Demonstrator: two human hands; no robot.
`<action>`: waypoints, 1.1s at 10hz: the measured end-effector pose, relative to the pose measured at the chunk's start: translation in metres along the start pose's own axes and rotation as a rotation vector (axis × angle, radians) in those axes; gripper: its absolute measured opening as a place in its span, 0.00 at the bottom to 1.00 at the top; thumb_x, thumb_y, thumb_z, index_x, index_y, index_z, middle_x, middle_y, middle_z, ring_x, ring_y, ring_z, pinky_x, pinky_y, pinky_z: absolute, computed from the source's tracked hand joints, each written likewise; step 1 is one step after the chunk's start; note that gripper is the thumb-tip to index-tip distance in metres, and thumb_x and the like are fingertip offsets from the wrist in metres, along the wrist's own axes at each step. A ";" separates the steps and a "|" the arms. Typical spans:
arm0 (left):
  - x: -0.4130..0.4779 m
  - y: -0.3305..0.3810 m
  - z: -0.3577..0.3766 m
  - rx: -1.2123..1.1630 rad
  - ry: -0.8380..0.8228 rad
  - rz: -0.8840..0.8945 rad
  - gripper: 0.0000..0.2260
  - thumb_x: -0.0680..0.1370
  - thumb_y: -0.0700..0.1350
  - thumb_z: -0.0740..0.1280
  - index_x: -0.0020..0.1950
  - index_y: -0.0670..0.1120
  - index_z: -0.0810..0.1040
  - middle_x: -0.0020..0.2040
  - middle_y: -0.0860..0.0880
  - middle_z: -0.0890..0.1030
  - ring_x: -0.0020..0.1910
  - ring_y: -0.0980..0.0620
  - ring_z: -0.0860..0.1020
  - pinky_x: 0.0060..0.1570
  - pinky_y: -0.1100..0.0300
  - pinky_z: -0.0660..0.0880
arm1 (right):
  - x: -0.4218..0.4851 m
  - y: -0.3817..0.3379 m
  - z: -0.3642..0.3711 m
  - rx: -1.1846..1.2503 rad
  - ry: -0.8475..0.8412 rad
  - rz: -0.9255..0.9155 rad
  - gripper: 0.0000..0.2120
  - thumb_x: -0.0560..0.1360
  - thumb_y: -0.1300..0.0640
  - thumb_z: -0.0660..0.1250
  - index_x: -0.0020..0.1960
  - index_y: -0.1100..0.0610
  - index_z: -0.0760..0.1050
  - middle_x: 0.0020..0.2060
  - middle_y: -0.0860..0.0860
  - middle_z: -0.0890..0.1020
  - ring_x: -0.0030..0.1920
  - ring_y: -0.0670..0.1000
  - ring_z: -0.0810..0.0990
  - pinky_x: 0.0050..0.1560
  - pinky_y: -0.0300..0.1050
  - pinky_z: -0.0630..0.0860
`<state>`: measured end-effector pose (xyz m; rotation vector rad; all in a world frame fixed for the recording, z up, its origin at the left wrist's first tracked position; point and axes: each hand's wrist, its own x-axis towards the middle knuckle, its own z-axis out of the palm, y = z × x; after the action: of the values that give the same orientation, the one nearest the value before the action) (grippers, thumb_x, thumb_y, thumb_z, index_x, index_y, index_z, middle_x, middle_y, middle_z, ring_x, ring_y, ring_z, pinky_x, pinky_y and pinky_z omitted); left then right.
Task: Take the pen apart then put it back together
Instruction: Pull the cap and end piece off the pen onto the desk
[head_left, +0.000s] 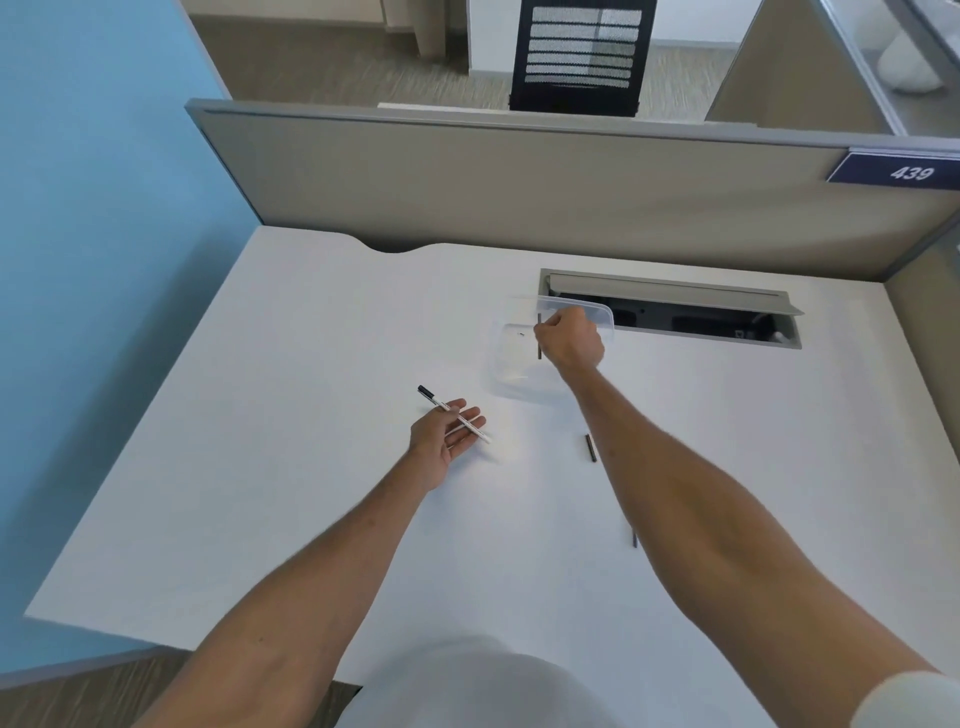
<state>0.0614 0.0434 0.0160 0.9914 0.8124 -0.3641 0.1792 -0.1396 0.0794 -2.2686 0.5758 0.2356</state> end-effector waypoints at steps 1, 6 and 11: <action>0.005 0.006 -0.002 0.026 0.014 0.006 0.14 0.89 0.37 0.59 0.73 0.38 0.77 0.76 0.33 0.79 0.74 0.35 0.81 0.76 0.45 0.76 | 0.009 -0.002 0.004 -0.011 -0.031 0.008 0.13 0.79 0.62 0.68 0.61 0.61 0.85 0.56 0.57 0.90 0.58 0.62 0.87 0.52 0.47 0.78; 0.000 -0.019 0.009 0.093 0.031 -0.039 0.19 0.89 0.36 0.60 0.80 0.35 0.73 0.77 0.33 0.79 0.78 0.33 0.78 0.76 0.45 0.76 | -0.010 0.030 -0.009 0.193 0.188 -0.049 0.14 0.84 0.52 0.64 0.51 0.61 0.83 0.46 0.53 0.89 0.47 0.58 0.83 0.52 0.50 0.82; -0.036 -0.043 0.029 0.066 -0.034 -0.032 0.18 0.90 0.35 0.56 0.81 0.36 0.69 0.76 0.34 0.80 0.76 0.34 0.80 0.78 0.44 0.76 | -0.100 0.176 -0.038 0.035 0.116 0.203 0.14 0.84 0.54 0.64 0.58 0.61 0.83 0.55 0.57 0.89 0.58 0.63 0.86 0.60 0.53 0.83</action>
<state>0.0238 -0.0067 0.0259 1.0323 0.7906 -0.4362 0.0070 -0.2402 0.0261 -2.2005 0.8669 0.1924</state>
